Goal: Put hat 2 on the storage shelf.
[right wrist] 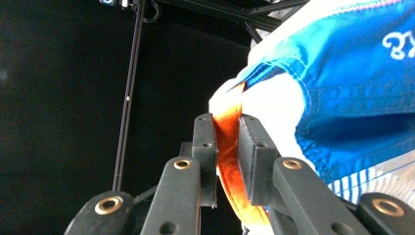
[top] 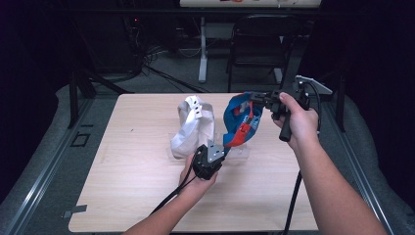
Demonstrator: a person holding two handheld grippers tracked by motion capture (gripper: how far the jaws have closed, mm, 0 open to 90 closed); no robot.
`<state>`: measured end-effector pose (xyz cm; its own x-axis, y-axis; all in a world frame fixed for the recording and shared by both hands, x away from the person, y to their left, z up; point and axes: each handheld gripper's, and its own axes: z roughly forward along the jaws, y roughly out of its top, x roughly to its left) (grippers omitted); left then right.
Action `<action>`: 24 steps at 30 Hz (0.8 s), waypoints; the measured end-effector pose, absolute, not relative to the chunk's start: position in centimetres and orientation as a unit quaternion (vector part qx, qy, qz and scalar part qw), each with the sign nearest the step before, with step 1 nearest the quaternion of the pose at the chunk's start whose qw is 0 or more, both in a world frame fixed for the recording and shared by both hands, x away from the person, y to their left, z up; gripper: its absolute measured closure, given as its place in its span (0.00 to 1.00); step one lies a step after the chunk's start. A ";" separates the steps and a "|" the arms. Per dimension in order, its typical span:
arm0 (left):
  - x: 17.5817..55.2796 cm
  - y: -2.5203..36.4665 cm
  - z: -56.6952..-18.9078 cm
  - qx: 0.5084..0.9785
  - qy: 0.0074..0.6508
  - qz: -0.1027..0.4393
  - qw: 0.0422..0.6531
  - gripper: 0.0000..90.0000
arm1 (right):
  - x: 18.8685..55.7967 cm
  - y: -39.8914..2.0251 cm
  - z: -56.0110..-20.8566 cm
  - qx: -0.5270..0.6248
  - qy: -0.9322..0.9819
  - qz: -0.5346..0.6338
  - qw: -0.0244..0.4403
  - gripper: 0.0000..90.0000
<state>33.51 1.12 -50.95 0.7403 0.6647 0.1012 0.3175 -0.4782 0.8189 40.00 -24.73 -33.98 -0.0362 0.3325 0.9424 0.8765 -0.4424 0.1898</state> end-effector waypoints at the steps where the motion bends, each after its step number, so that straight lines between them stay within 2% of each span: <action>1: 33.5 1.1 -51.1 0.834 0.295 0.209 0.416 0.98 | 40.0 -24.8 -34.1 -0.649 -0.464 -0.550 0.246 0.87; 11: 33.6 0.7 -52.6 0.847 0.297 0.207 0.389 0.98 | 40.1 -25.1 -36.1 -0.662 -0.473 -0.529 0.241 0.87; 24: 33.5 0.7 -53.3 0.842 0.308 0.202 0.394 0.97 | 40.0 -24.9 -37.5 -0.671 -0.494 -0.507 0.220 0.86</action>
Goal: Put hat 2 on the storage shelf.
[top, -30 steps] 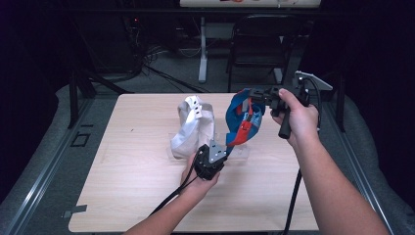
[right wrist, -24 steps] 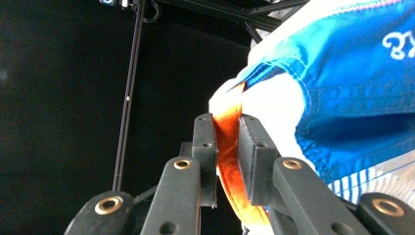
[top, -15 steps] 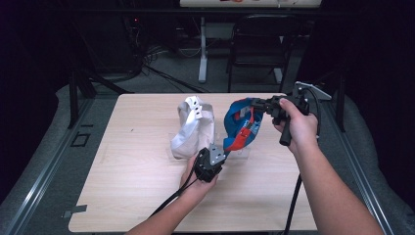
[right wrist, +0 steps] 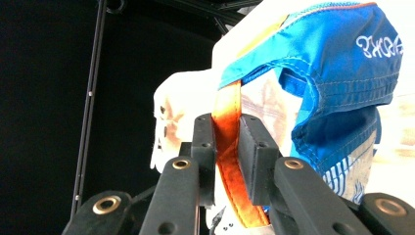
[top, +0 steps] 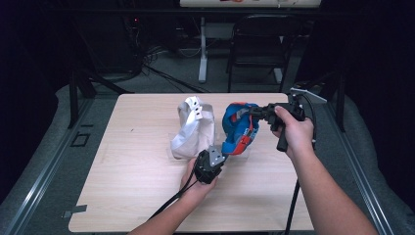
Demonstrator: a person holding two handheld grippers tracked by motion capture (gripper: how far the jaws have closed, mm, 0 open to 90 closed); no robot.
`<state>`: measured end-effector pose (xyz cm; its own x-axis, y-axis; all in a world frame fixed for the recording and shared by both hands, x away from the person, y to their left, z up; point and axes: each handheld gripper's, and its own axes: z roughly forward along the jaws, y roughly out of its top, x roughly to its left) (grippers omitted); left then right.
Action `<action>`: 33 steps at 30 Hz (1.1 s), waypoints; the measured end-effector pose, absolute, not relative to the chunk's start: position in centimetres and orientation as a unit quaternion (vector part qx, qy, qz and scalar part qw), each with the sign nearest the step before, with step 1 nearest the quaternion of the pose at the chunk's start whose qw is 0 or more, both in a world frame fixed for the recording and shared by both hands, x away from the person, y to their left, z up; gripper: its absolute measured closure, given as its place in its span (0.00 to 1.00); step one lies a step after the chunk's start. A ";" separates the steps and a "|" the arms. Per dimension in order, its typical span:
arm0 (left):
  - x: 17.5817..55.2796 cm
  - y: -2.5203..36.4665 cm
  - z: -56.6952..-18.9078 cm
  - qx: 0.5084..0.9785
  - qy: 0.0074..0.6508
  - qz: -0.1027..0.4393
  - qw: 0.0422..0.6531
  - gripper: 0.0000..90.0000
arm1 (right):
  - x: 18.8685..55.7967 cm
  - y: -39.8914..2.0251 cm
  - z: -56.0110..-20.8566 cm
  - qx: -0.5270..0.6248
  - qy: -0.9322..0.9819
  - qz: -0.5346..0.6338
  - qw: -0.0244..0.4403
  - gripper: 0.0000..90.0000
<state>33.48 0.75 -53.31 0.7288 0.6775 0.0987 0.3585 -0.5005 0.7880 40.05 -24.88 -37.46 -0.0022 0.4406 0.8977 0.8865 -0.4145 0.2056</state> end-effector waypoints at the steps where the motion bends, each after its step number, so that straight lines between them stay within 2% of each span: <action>1: 33.4 0.8 -53.4 0.840 0.309 0.205 0.396 0.97 | 40.0 -24.9 -37.5 -0.672 -0.495 -0.506 0.218 0.86; 22: 30.6 4.5 -52.4 0.829 0.308 0.178 0.432 0.70 | 39.1 -25.4 -37.2 -0.665 -0.524 -0.501 0.180 0.79; 28: 29.2 6.5 -51.8 0.826 0.306 0.174 0.440 0.65 | 38.6 -25.3 -37.1 -0.661 -0.542 -0.495 0.157 0.72; 33: 28.3 9.7 -51.9 0.826 0.308 0.177 0.438 0.63 | 37.5 -25.2 -38.0 -0.645 -0.572 -0.491 0.126 0.63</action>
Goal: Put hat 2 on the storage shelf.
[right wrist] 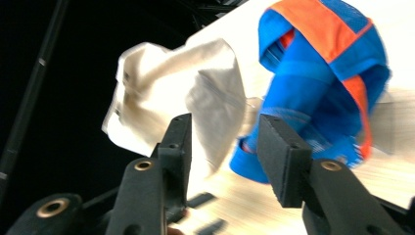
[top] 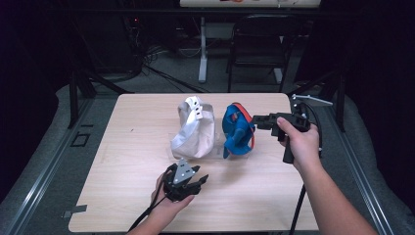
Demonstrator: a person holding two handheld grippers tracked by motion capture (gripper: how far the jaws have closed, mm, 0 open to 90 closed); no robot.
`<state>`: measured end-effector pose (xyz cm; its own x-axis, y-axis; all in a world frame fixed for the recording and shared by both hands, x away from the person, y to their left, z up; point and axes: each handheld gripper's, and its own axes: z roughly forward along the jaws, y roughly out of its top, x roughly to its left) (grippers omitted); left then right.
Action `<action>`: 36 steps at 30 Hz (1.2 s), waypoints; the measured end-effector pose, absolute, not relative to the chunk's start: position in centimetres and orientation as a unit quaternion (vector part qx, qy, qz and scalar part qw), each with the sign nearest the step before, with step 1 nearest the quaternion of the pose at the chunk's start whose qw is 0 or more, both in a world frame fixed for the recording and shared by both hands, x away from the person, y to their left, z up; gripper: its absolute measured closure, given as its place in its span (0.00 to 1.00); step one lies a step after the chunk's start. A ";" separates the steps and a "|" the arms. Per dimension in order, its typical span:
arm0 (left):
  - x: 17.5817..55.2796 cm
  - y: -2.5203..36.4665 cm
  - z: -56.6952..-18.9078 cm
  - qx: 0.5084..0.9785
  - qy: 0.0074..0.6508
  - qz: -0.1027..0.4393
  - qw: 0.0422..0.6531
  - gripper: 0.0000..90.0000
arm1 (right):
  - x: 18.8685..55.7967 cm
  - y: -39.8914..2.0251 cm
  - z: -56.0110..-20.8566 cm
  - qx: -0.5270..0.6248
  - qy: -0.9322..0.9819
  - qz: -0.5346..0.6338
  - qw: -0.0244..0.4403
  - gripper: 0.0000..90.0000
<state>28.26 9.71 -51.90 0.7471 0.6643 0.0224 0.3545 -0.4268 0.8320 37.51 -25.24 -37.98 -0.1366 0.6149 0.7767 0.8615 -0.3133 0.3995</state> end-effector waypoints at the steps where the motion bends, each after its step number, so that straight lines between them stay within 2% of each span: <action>1: 28.3 10.3 -52.0 0.824 0.314 0.178 0.436 0.62 | 37.1 -25.3 -38.4 -0.640 -0.582 -0.486 0.119 0.61; 8: 28.4 14.2 -53.2 0.826 0.338 0.184 0.412 0.59 | 35.7 -25.6 -40.6 -0.641 -0.594 -0.477 0.096 0.55; 12: 28.6 16.7 -54.2 0.825 0.356 0.180 0.400 0.57 | 34.5 -25.6 -41.8 -0.631 -0.612 -0.473 0.061 0.52; 21: 29.0 21.7 -55.0 0.809 0.397 0.166 0.400 0.55 | 32.1 -24.4 -45.8 -0.611 -0.662 -0.434 0.003 0.54; 26: 29.1 22.8 -55.5 0.797 0.410 0.165 0.411 0.54 | 30.9 -24.0 -48.4 -0.602 -0.673 -0.430 -0.002 0.54; 30: 29.3 22.9 -56.0 0.799 0.409 0.162 0.410 0.53 | 29.6 -24.0 -50.5 -0.603 -0.669 -0.433 -0.041 0.53; 36: 29.1 22.1 -56.3 0.798 0.404 0.169 0.413 0.55 | 28.5 -25.1 -53.3 -0.615 -0.633 -0.470 -0.015 0.55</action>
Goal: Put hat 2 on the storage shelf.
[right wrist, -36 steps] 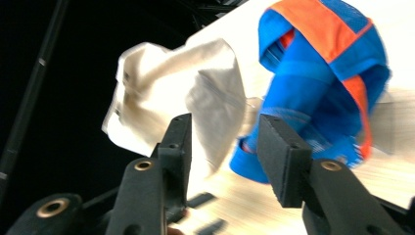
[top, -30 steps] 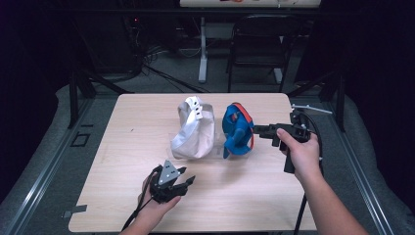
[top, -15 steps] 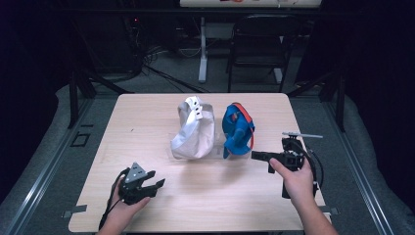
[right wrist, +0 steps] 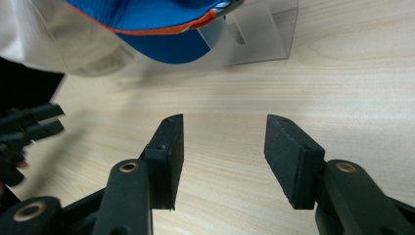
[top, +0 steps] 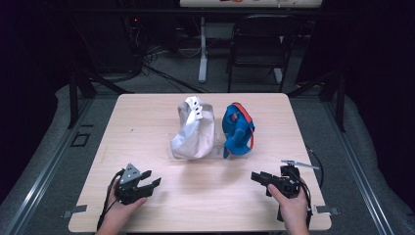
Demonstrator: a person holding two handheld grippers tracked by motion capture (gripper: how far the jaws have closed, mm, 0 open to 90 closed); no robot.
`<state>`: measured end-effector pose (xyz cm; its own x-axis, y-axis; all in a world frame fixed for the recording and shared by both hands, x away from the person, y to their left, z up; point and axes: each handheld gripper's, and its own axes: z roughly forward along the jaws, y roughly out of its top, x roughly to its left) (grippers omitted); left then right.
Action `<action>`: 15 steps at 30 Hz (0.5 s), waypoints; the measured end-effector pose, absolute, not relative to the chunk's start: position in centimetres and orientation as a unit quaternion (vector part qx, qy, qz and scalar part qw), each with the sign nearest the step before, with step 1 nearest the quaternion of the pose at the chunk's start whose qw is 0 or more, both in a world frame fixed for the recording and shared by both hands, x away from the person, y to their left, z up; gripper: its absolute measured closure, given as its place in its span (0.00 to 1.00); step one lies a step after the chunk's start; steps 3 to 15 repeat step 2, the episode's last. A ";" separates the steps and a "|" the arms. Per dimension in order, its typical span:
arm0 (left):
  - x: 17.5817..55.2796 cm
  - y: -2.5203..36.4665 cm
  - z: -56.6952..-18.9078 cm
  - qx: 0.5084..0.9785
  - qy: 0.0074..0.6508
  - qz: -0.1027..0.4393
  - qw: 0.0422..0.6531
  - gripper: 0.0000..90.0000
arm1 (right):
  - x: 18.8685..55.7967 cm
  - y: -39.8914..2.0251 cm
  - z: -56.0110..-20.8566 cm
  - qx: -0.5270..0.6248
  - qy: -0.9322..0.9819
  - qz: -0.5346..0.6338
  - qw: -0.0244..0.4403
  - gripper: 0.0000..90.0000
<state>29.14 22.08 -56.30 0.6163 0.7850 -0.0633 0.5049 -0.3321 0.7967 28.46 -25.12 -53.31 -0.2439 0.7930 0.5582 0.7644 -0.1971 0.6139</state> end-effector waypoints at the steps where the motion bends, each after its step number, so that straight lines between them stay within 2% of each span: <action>1: 29.1 21.9 -56.3 0.798 0.404 0.171 0.414 0.55 | 28.1 -25.6 -53.8 0.614 0.620 0.488 0.020 0.55; 15: 29.0 21.7 -56.4 0.800 0.398 0.168 0.416 0.55 | 27.9 -25.7 -54.1 0.617 0.605 0.504 0.026 0.54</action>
